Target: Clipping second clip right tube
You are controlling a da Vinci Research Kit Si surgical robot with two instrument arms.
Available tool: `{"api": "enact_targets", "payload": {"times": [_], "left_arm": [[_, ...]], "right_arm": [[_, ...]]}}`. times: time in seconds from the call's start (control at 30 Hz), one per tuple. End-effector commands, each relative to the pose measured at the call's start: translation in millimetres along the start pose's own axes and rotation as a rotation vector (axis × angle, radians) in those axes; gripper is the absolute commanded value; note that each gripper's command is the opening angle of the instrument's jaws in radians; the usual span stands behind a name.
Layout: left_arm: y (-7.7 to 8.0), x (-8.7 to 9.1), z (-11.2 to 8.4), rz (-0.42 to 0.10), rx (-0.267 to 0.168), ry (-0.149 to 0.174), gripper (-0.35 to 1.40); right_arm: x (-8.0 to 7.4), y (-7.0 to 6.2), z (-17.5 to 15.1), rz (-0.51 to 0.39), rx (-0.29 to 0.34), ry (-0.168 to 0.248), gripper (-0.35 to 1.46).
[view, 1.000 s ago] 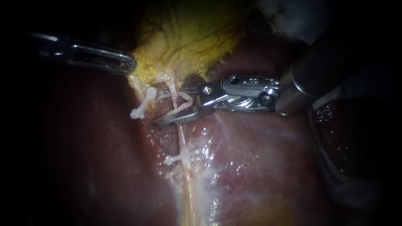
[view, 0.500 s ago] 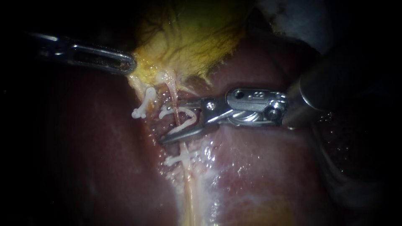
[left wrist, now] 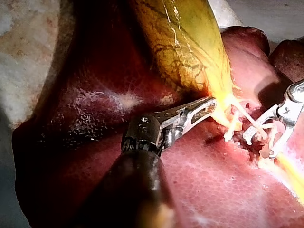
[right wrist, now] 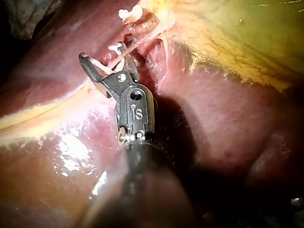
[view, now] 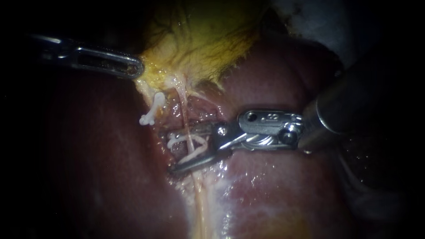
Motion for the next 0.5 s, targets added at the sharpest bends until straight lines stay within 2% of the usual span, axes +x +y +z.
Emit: {"api": "enact_targets", "payload": {"times": [0.03, 0.5], "left_arm": [[0.0, 0.0, 0.0, 0.0, 0.0, 0.0, -0.35], [0.0, 0.0, 0.0, 0.0, 0.0, 0.0, -0.35]], "right_arm": [[-0.1, -0.1, 0.0, 0.004, 0.002, -0.001, 0.52], [-0.3, 0.0, -0.1, 0.118, 0.084, -0.039, 0.49]]}}
